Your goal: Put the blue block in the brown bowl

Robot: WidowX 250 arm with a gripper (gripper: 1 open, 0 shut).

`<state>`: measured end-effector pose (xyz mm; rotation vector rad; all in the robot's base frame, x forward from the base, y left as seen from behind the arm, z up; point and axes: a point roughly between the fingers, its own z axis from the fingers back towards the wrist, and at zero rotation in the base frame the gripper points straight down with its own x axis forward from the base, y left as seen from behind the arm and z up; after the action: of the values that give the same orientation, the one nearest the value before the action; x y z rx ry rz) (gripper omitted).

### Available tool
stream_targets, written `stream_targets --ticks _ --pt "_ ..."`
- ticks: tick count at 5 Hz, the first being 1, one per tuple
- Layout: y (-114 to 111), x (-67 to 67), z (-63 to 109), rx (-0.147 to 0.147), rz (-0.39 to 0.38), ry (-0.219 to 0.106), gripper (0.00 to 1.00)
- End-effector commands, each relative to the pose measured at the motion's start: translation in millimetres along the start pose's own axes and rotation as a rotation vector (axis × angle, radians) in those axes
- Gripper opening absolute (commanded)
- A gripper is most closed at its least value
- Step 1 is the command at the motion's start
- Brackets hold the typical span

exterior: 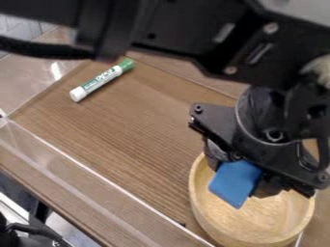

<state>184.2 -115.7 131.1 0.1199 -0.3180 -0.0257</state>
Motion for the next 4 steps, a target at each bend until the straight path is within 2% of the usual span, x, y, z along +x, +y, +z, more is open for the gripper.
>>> stream_targets --ticks 1,2,3,4 --pt "-0.4 14.1 14.4 -0.045 0.038 -0.023 0.0" --pt "3.3 13.4 21.7 -0.05 0.054 -0.015 0.0" --pt "4.3 14.1 20.1 -0.061 0.06 -0.03 1.0" --pt "1.8 10.7 14.4 -0.069 0.067 -0.023 1.0"
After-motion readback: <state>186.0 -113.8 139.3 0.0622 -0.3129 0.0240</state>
